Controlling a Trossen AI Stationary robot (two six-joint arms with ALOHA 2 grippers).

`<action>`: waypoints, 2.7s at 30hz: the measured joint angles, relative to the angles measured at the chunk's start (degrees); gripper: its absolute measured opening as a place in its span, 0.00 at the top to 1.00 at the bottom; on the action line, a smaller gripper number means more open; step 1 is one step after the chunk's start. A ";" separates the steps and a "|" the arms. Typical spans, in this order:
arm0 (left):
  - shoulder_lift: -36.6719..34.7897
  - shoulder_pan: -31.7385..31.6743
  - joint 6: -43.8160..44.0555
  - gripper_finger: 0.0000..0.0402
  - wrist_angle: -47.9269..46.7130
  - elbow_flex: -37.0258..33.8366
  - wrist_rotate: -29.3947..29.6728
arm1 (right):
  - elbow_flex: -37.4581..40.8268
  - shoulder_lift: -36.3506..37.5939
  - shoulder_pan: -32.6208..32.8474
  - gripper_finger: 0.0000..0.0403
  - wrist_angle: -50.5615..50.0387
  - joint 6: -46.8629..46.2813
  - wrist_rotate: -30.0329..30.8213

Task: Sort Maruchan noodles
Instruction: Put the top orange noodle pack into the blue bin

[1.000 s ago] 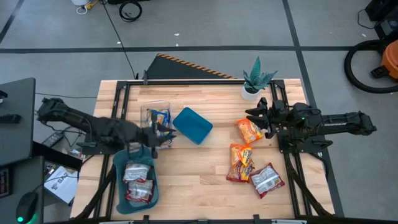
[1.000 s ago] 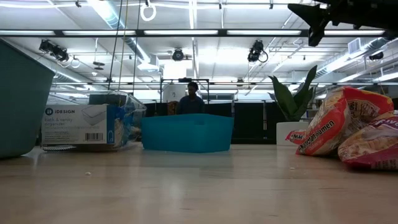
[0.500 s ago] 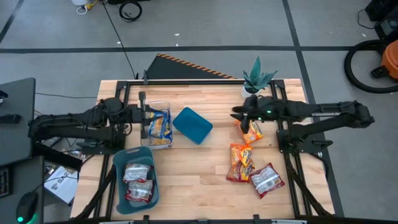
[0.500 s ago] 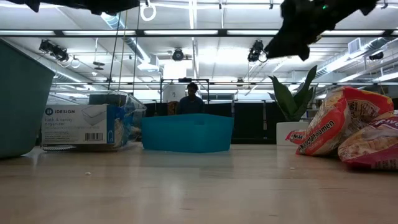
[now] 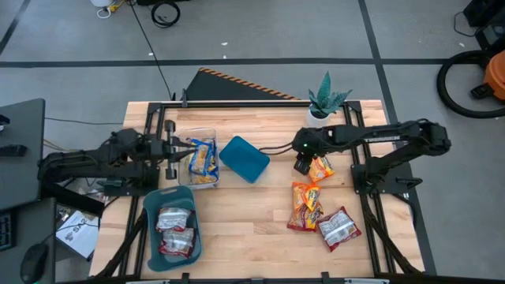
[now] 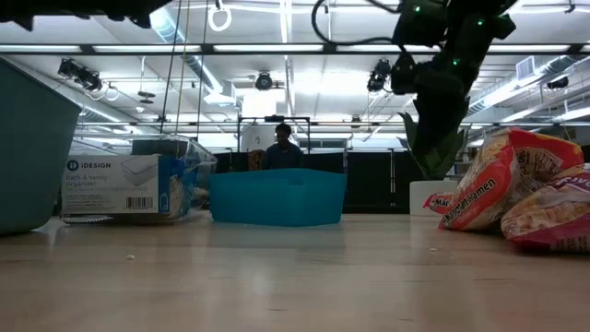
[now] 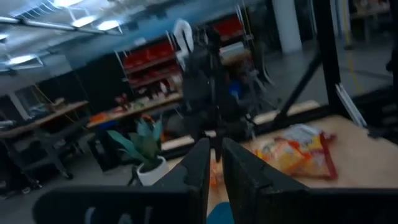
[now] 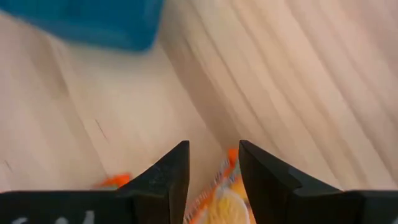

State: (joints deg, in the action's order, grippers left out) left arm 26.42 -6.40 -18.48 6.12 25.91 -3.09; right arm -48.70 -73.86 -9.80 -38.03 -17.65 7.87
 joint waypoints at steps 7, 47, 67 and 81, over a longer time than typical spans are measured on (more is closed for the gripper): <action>-7.44 -0.25 4.95 0.91 0.95 -4.57 0.98 | -1.63 -6.72 -1.79 0.56 -4.50 2.06 1.48; -8.08 -0.13 19.32 0.91 -6.90 -5.46 0.89 | -14.98 -28.02 -3.65 0.96 -21.13 -0.46 -3.48; -8.08 -0.13 19.27 0.91 -6.83 -5.46 0.90 | -47.33 -26.85 1.88 0.98 -27.13 6.61 4.56; -8.08 -0.14 19.32 0.91 -7.33 -5.46 0.91 | -49.30 -27.20 2.75 0.98 -2.32 23.08 -3.34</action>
State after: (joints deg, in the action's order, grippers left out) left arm 18.35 -6.54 0.84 -1.20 20.45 -2.17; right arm -98.00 -101.06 -7.05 -40.35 5.43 4.52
